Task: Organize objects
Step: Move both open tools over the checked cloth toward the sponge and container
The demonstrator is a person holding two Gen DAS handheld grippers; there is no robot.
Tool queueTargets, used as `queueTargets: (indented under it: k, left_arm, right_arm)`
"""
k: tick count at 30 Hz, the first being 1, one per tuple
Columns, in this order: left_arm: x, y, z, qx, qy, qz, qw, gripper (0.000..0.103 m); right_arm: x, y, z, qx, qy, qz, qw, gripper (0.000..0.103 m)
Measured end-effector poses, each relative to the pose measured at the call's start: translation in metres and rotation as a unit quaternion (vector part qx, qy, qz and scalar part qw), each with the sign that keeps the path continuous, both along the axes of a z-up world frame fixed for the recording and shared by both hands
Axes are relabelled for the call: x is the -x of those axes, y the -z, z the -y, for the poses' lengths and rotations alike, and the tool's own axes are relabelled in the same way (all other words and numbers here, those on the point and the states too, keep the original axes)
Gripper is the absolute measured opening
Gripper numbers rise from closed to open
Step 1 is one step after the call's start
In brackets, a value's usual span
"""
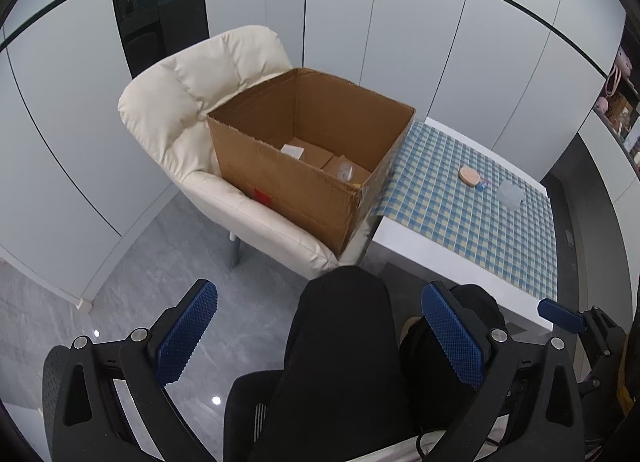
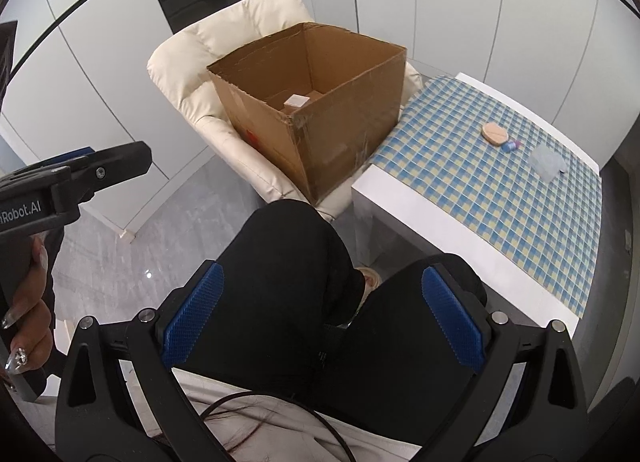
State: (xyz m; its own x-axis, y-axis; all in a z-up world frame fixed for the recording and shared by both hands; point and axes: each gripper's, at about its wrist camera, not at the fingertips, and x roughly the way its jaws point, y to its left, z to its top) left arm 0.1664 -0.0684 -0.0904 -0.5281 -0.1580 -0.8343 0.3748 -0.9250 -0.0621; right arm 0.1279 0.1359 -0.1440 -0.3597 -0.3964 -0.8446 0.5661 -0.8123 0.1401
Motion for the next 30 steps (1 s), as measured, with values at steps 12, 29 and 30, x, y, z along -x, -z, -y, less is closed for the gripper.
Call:
queueTargets:
  k: [12, 29, 30]
  left_arm:
    - [0.009, 0.001, -0.018, -0.002, 0.023, 0.0, 0.9997, 0.102]
    - [0.044, -0.006, -0.072, 0.008, 0.107, -0.009, 0.9942, 0.102]
    - [0.046, -0.005, -0.076, 0.008, 0.113, -0.009, 0.9935, 0.102]
  right_arm:
    - [0.004, 0.0, -0.013, -0.009, 0.022, -0.007, 1.0, 0.101]
    - [0.01, -0.009, -0.067, -0.008, 0.11, -0.014, 0.994, 0.101]
    - [0.01, -0.009, -0.072, -0.009, 0.119, -0.013, 0.993, 0.101]
